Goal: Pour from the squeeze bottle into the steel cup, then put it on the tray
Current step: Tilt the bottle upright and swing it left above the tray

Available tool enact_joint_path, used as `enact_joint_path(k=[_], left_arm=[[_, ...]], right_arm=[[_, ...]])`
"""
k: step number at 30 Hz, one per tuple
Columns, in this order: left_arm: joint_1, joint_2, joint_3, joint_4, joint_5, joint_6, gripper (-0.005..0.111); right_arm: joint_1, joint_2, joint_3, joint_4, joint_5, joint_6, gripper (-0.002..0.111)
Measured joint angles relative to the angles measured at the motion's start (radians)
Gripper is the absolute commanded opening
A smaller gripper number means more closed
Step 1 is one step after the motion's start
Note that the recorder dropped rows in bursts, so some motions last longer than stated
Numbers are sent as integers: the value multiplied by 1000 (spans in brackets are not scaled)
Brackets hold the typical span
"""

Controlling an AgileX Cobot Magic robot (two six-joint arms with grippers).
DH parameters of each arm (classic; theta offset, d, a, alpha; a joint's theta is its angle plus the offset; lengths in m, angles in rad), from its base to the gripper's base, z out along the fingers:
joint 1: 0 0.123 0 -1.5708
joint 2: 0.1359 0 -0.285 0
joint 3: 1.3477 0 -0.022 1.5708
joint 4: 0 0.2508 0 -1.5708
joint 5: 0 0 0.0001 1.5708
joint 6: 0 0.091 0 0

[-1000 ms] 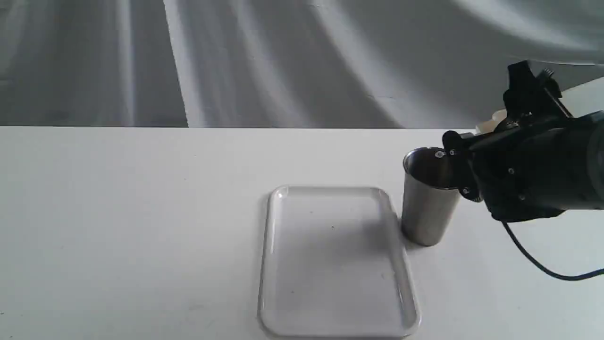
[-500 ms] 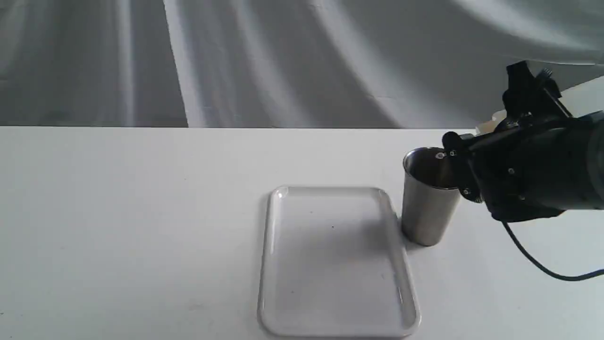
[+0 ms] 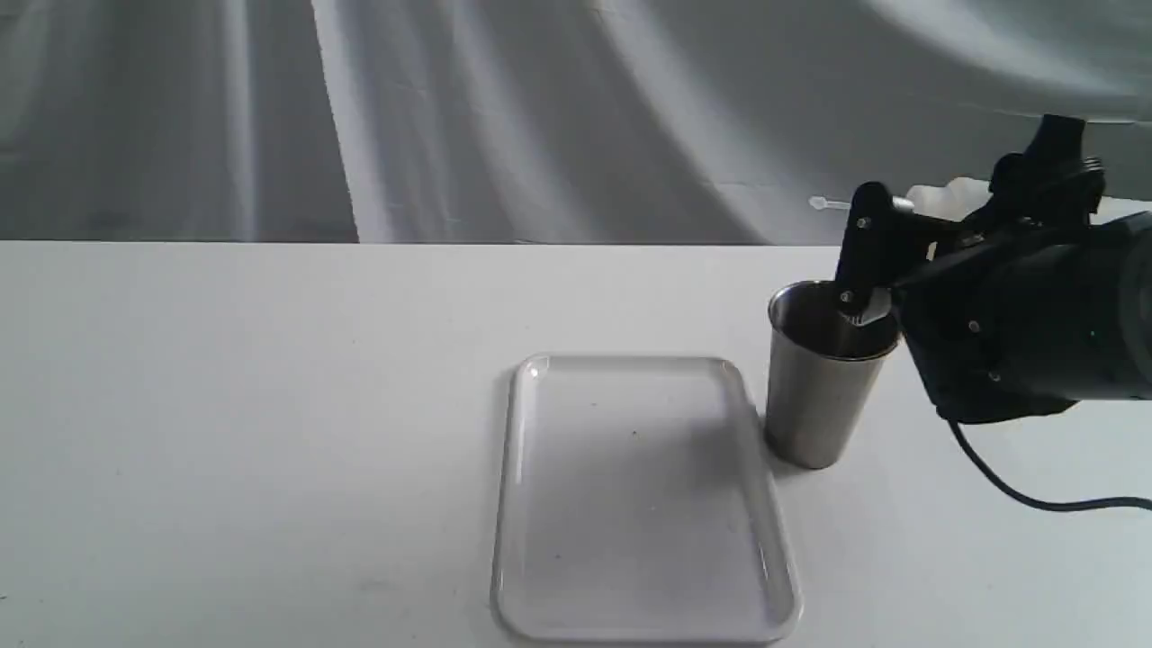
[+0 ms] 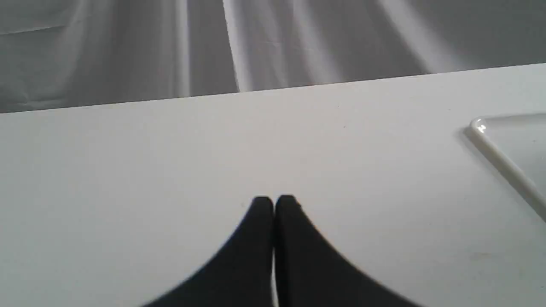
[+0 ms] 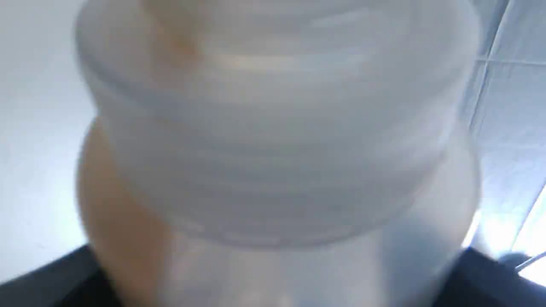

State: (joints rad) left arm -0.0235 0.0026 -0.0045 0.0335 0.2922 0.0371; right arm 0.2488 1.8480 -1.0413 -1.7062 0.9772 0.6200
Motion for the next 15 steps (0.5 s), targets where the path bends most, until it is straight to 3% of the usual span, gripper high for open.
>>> enact_joint_path(k=[15], left_arm=[[0,0,0,0,0,0,0]], right_arm=[[14,-2,2,0,-4,338,34]])
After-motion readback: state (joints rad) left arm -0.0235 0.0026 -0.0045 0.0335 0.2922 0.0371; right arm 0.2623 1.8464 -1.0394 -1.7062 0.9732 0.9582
